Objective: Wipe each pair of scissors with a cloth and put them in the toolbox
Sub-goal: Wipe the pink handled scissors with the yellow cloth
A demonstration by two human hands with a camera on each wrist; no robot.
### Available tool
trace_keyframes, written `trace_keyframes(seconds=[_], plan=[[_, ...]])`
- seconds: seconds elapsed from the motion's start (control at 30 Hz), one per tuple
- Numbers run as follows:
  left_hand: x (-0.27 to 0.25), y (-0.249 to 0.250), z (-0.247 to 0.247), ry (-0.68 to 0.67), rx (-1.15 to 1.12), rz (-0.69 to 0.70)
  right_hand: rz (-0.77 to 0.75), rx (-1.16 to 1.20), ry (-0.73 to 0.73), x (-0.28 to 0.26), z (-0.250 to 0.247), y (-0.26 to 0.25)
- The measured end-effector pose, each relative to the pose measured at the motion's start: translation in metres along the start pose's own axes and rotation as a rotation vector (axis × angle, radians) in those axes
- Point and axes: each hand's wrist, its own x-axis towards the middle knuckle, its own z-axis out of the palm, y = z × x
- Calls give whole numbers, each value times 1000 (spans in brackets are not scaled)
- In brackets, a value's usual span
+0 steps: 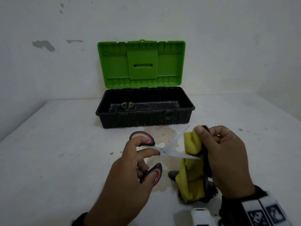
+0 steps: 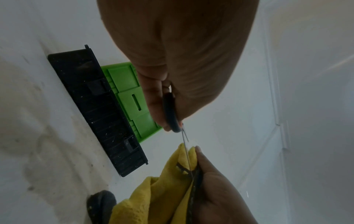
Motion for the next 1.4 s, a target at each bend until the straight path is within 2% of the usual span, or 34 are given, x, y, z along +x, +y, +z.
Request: trace_keyframes(seconds=[0.13,0.27,0.4,0.47,0.57,0.7,0.83,1.0,1.1,1.27,1.4], plan=[[-2,-3,0,23,-17,-3,-56,77,43,1,-12,-7],[-3,-3,3,29,-61,-5,-266,47,-64,-13,-10,-17],[-4,2,7,34,-74,14,-510,-133,-202,-32,2,-19],[-4,2,7,46,-69,23,-567,-214,-244,-35,6,-17],[-5,1,6,60,-82,34,-545,-255,-350,-35,7,-14],[-7,0,3,79,-103,59,-468,-198,-447,-35,7,-19],[-8,-3,3,86,-123,74,-420,-185,-421,-35,11,-24],[-7,-5,2,79,-164,75,-340,-164,-292,-23,13,-24],[-7,-8,-2,69,-142,71,-359,-167,-367,-30,16,-28],[-5,-7,-3,59,-133,87,-312,-178,-270,-17,16,-25],[-3,-6,-6,64,-139,85,-328,-152,-343,-23,20,-29]])
